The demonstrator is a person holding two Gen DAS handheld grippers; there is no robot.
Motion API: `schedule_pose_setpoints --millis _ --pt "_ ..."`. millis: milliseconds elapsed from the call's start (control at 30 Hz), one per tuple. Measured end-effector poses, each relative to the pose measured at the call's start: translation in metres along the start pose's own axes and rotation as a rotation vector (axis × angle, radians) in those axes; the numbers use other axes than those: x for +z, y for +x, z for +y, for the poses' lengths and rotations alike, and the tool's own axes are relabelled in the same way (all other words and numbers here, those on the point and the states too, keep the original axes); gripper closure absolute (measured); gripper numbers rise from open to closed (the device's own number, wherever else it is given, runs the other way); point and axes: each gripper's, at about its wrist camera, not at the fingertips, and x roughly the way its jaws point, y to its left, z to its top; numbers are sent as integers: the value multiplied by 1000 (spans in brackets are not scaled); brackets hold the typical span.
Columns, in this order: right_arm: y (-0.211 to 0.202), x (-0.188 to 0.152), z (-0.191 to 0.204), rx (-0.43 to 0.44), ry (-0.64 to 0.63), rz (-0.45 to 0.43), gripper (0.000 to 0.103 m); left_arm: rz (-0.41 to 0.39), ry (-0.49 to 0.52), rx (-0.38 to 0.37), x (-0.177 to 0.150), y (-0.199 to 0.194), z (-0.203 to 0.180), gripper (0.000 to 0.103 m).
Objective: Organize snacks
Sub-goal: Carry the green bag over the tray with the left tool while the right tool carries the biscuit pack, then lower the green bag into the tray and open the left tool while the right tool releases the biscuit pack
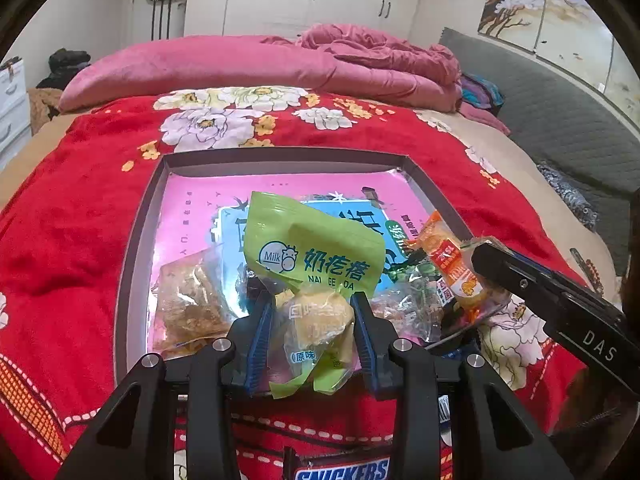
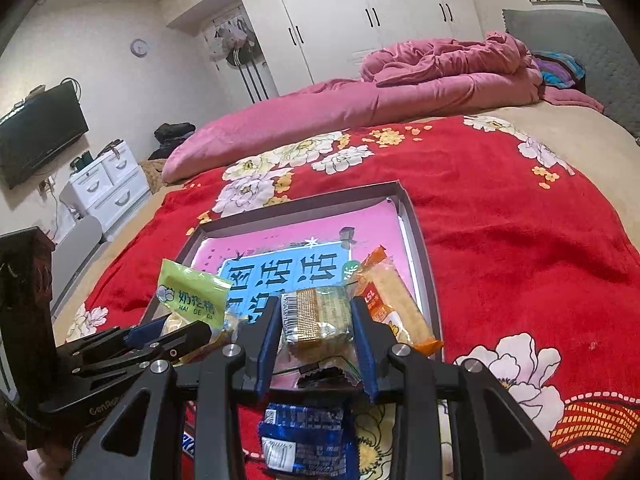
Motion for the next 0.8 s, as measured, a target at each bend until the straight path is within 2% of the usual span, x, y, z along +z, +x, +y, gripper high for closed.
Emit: schedule_pose_setpoints --millis 800 --pt "34 3 -1 -29 -3 62 68 29 -14 -12 0 14 0 63"
